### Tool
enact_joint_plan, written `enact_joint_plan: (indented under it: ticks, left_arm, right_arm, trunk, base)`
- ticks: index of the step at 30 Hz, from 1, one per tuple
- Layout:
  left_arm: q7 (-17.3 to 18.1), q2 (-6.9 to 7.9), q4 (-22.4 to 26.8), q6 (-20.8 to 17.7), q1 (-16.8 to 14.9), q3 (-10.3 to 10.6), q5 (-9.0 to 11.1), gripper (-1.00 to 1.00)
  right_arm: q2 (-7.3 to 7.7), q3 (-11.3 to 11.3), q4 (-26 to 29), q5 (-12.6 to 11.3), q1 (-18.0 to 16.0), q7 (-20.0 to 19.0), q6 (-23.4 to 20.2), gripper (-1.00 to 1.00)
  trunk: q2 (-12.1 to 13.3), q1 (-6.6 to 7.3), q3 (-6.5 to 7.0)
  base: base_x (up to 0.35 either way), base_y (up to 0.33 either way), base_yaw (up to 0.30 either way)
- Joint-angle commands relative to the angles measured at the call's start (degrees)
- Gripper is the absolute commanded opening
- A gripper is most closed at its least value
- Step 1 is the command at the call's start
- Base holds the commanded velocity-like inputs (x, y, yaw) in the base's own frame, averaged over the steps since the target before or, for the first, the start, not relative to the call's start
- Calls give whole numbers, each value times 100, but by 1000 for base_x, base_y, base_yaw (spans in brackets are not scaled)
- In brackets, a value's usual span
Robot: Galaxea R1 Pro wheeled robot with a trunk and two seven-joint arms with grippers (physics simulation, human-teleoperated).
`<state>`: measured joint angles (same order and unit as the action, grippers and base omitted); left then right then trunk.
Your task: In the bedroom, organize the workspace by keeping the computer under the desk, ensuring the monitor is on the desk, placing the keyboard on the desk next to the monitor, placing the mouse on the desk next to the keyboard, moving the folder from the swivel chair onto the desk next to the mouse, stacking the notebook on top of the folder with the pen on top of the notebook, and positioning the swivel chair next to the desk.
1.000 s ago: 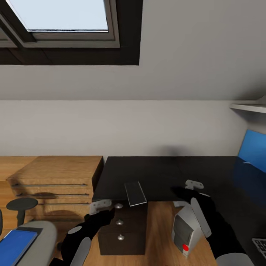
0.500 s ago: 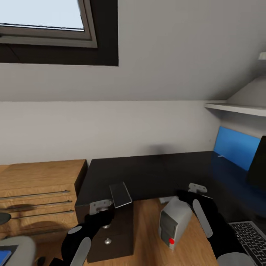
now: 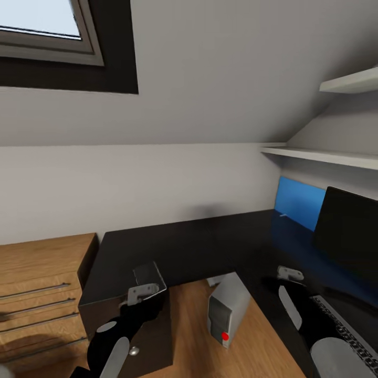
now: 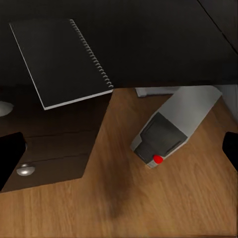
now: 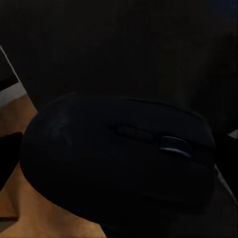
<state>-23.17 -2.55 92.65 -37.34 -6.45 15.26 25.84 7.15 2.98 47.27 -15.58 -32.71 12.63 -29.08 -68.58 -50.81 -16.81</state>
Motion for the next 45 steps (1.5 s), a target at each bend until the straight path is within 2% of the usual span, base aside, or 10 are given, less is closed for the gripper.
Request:
enact_joint_plan:
  ticks: [1,6,13,14,17,22,29,32,36,45]
  left_arm:
    - [-56,0,7,-15,-5,8,61,100]
    - [-56,0,7,-17,-5,12,67,100]
    - [-56,0,7,-19,-5,12,70,100]
    - [-56,0,7,-17,-5,12,70,100]
    - [-56,0,7,-15,-6,12,70,100]
    - [-56,0,7,-13,-5,12,70,100]
    - [-56,0,7,-12,-5,12,70,100]
    - [-56,0,7,-12,-5,17,70,100]
    - [-56,0,7,-11,-5,19,68,100]
    - [-56,5,7,-11,-5,27,62,100]
  right_arm:
    - [16,-10,-126,117,-47,35,111,-100]
    - [38,-65,-332,709,-114,-165,432,-100]
    - [44,-106,-324,1115,-121,-784,614,-100]
    - [72,-106,-353,1275,-121,-1261,652,-100]
    - [218,-101,-372,1404,-122,-1594,696,-100]
    - [330,-90,-375,1459,-122,-1712,862,-100]
    - [386,-81,-433,1476,-122,-1735,1004,-100]
    - [503,-59,-777,1469,-160,-1737,1001,-100]
    - [575,-53,-1095,1462,-326,-1741,1009,-100]
    - [581,-94,-1165,1470,-359,-1746,1009,-100]
  trunk:
    - [-5,0,-8]
    - [-5,0,-7]
    - [-5,0,-7]
    - [-5,0,-7]
    - [-5,0,-7]
    - [-5,0,-7]
    - [-5,0,-7]
    - [-5,0,-7]
    - [-5,0,-7]
    - [-5,0,-7]
  base:
    - [0,0,-288]
    - [0,0,-257]
    - [0,0,-47]
    - [0,0,-2]
    - [0,0,-1]
    - [0,0,0]
    - [0,0,0]
    - [0,0,0]
    - [0,0,0]
    - [109,0,0]
